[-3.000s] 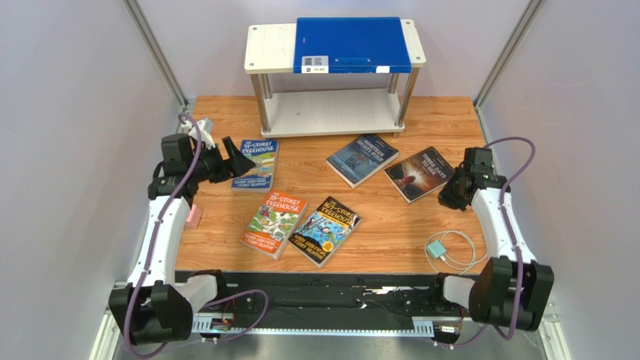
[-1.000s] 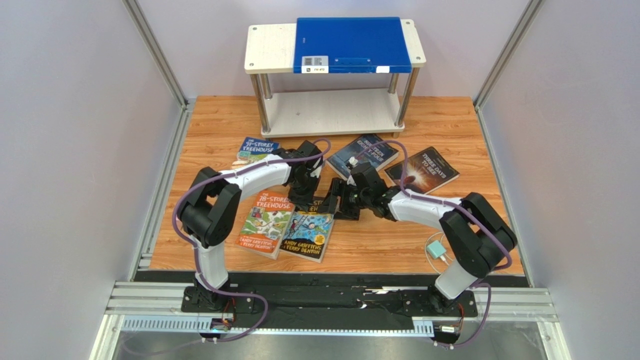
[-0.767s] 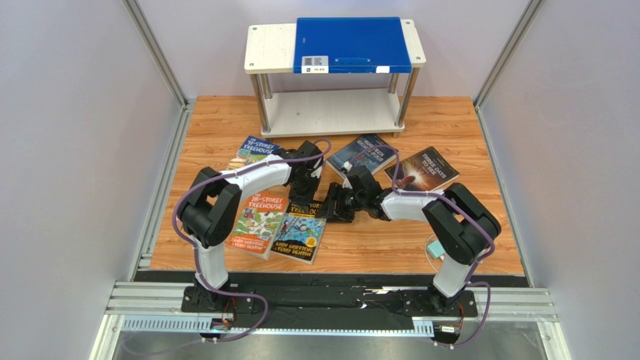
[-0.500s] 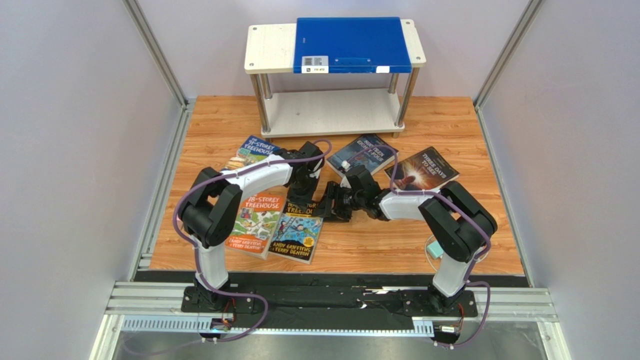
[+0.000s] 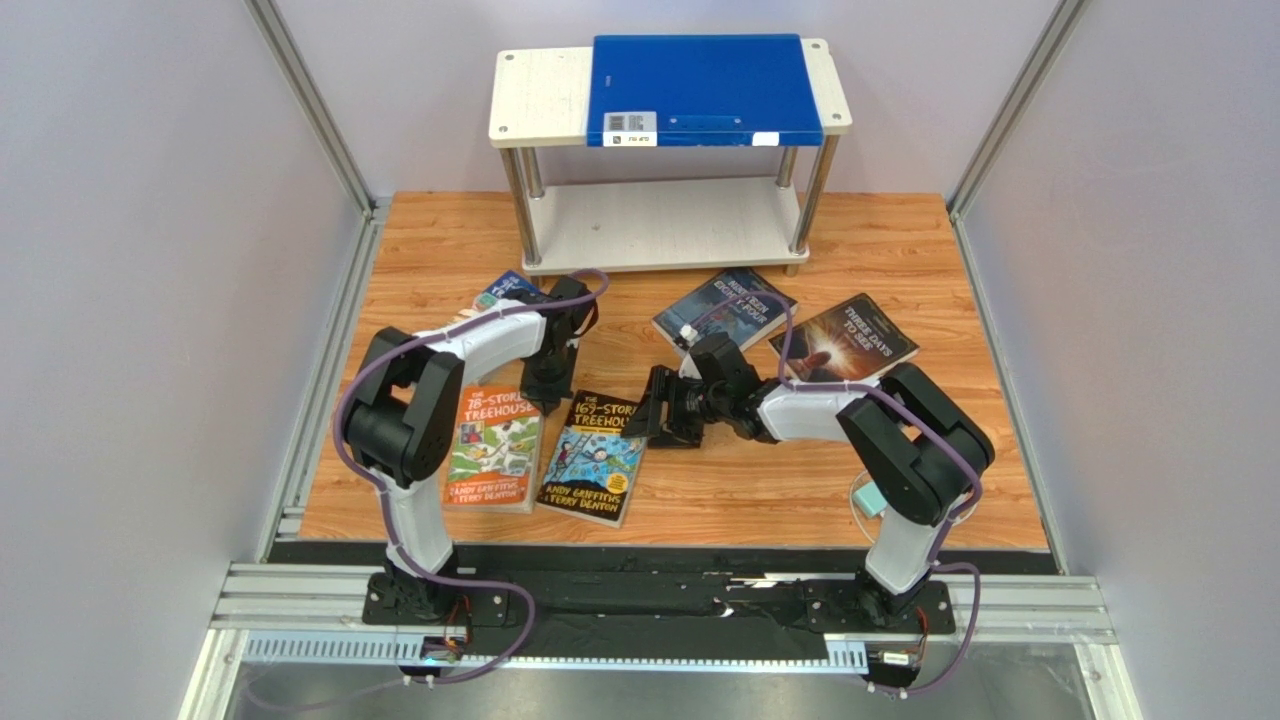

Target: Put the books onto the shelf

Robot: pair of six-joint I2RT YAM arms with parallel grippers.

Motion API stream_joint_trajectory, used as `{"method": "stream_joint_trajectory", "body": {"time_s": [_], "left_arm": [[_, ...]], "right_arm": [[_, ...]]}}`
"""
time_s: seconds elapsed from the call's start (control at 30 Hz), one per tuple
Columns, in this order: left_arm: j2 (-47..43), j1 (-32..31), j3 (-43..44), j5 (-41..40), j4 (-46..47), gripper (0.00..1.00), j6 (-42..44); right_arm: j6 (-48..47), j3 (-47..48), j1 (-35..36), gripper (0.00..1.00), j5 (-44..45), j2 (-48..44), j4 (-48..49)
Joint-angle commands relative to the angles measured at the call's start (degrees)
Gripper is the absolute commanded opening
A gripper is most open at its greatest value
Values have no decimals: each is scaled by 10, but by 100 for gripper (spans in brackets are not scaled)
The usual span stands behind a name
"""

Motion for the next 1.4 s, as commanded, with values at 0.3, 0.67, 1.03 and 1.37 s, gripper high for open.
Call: {"method": "stream_joint_trajectory", "body": {"time_s": [0.3,0.67,1.03,1.37], "left_arm": [[-22,-58,-24,84,1,0,0],[-14,-78,-5,95,3,0,-14],[-12,-79,4,90,-2,0,-15],[-89,-79,2,13,-21,65,-14]], "right_arm": [[5,21,30,54,-29,-7,35],[-4,27,38,53,-27,-52,112],[-19,95,41,35,-14,27,-17],[-54,112,33,0,30,-1,-89]]}}
